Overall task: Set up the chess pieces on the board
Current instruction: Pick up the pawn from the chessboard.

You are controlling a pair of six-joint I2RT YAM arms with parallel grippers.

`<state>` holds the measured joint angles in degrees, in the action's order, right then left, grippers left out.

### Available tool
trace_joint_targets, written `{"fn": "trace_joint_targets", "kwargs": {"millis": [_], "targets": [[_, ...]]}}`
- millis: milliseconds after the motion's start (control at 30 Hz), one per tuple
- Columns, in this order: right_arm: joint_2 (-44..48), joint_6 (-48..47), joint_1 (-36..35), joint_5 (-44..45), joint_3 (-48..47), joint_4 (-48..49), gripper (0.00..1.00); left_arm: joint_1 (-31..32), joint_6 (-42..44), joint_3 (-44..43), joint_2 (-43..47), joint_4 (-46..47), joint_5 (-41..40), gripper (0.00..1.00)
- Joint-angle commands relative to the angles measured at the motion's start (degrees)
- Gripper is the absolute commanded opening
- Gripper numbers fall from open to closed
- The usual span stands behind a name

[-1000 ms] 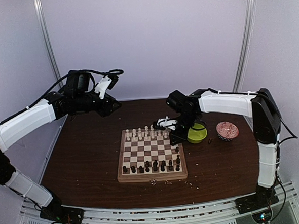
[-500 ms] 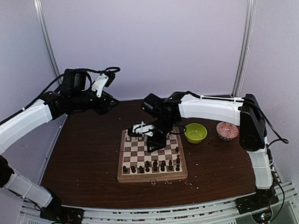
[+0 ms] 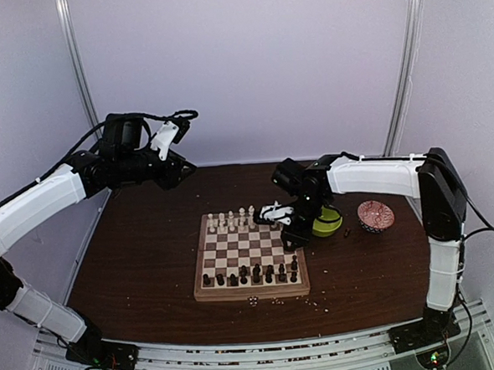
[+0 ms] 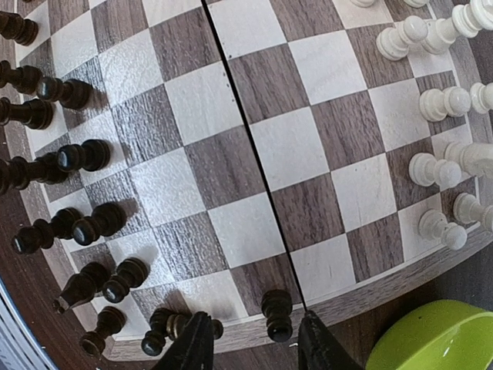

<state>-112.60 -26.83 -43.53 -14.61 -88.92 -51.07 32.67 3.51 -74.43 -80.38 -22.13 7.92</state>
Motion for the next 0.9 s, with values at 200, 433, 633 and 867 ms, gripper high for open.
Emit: {"fn": "trace_joint_targets", "kwargs": {"millis": [200,433,633,867], "targets": [[-0.89,0.68,1.05,1.66,0.07,0.93,0.35,-0.37,-0.02,-0.70,-0.29,1.39,0.78,0.42],[-1.37,0.42,1.34,1.27,0.51,-0.10,0.28,-0.40,-0.04,-0.80,-0.38,1.39,1.22,0.42],[-2.90,0.46,1.46,1.03,-0.53,-1.29,0.25,-0.36,-0.05,-0.80,-0.32,1.31,1.22,0.42],[-3.24,0.44,1.36,0.97,-1.12,-1.97,0.14,-0.37,0.00,-0.89,-0.22,1.21,1.31,0.42]]}}
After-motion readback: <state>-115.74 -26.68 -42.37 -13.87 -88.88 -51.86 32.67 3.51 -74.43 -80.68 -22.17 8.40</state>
